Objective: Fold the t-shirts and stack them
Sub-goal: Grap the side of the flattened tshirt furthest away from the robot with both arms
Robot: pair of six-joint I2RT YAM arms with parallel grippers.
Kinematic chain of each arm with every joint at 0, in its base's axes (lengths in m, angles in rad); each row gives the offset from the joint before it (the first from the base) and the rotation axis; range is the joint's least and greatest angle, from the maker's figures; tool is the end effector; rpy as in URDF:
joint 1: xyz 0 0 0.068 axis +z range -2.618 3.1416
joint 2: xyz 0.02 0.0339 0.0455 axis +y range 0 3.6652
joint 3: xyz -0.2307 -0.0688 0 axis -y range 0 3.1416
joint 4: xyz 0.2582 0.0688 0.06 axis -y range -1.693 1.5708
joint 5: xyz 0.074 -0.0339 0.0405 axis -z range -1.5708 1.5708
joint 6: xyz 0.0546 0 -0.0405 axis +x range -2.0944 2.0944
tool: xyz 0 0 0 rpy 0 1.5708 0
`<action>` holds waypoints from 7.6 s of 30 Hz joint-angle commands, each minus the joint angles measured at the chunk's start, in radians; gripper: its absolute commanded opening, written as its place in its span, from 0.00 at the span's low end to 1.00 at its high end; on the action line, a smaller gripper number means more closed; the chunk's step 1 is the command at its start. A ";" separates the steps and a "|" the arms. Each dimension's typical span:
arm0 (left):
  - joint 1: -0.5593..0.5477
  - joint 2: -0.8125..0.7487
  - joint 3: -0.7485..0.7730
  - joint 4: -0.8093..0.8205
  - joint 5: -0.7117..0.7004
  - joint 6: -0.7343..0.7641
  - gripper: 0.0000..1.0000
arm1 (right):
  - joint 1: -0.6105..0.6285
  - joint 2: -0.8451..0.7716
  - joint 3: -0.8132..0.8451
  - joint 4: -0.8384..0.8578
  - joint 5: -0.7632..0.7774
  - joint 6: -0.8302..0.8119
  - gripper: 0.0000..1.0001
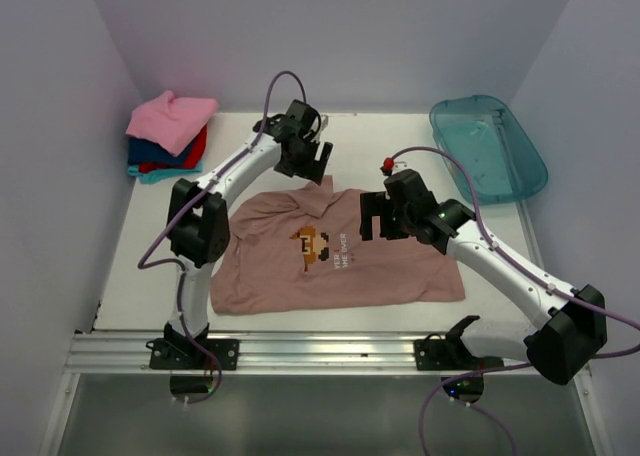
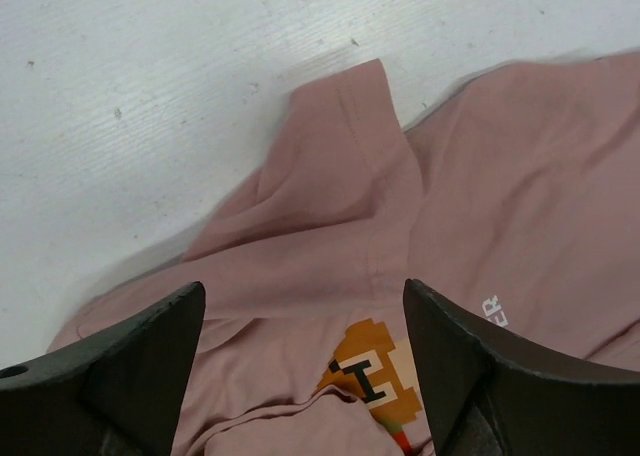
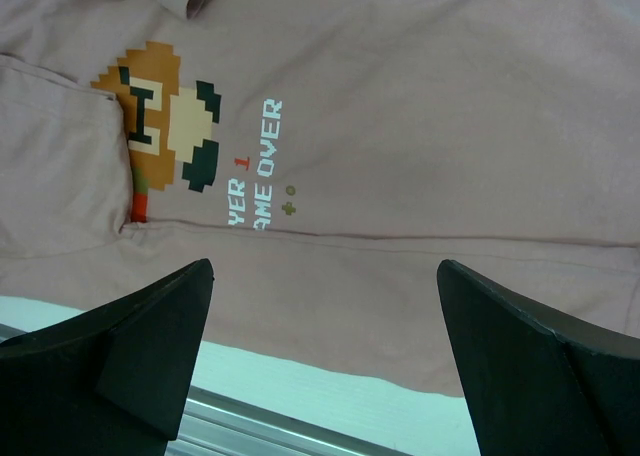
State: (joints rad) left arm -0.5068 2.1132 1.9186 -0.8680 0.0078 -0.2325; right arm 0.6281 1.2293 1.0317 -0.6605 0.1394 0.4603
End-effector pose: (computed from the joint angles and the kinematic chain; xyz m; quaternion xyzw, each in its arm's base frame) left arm 0.4077 -0.2268 0.2077 0.1333 0.9587 -0.0943 0.2330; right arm 0.2403 0.1651 0.2421 -0.0541 0.9336 0.1243 0.3315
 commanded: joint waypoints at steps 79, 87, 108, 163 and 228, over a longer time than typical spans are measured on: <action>-0.082 0.045 -0.064 0.241 -0.124 0.208 0.68 | -0.001 0.032 0.014 0.004 0.038 0.003 0.99; -0.082 0.071 -0.052 0.225 -0.164 0.197 0.45 | -0.001 0.021 0.004 0.002 0.043 0.003 0.99; 0.029 0.031 0.025 0.296 -0.525 0.033 0.00 | -0.001 0.024 0.002 0.002 0.043 0.006 0.99; 0.375 0.272 0.134 0.455 -0.103 -0.347 0.58 | -0.001 0.015 -0.009 -0.050 0.069 0.023 0.99; 0.192 0.209 0.030 0.612 -0.187 0.042 0.55 | 0.001 0.087 -0.001 -0.031 0.039 0.028 0.99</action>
State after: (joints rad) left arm -0.3119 2.4134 1.9545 -0.3229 -0.1471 -0.2150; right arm 0.6281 1.3216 1.0195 -0.6952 0.1806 0.4862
